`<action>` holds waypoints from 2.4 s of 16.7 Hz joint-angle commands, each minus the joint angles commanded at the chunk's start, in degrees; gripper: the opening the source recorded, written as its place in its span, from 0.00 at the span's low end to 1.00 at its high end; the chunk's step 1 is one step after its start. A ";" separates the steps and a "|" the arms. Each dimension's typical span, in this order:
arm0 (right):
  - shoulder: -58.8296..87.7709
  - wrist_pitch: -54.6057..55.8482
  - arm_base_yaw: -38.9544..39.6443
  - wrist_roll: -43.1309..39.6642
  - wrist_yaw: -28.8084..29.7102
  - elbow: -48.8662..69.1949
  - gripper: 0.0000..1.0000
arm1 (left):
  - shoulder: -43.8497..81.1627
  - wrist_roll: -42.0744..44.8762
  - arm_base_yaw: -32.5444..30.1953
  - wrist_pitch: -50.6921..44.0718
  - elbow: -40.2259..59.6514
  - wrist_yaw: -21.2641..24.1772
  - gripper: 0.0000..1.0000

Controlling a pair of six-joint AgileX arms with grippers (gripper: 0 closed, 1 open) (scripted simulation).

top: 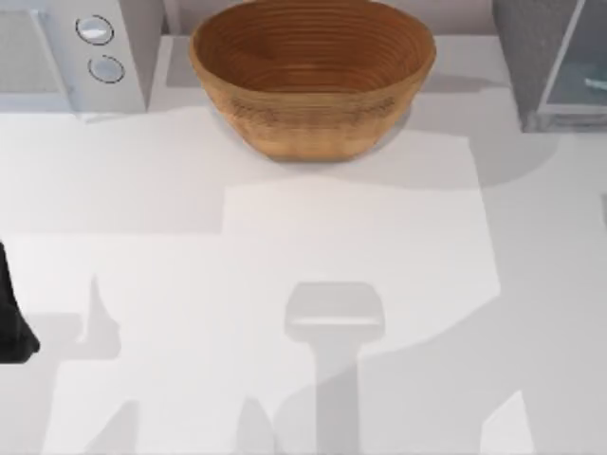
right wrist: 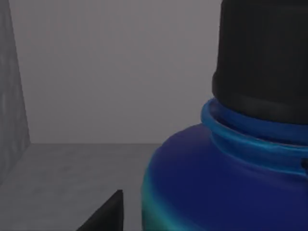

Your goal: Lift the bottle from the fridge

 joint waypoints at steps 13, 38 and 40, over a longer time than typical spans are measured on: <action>0.00 0.00 0.00 0.00 0.00 0.00 0.00 | 0.00 0.00 0.00 0.00 0.00 0.00 1.00; -14.60 -3.59 -1.60 0.11 -1.35 -11.35 0.00 | 0.00 0.00 0.00 0.00 0.00 0.00 1.00; -17.91 -1.26 -2.16 0.22 -2.05 -17.75 0.00 | 0.00 0.00 0.00 0.00 0.00 0.00 1.00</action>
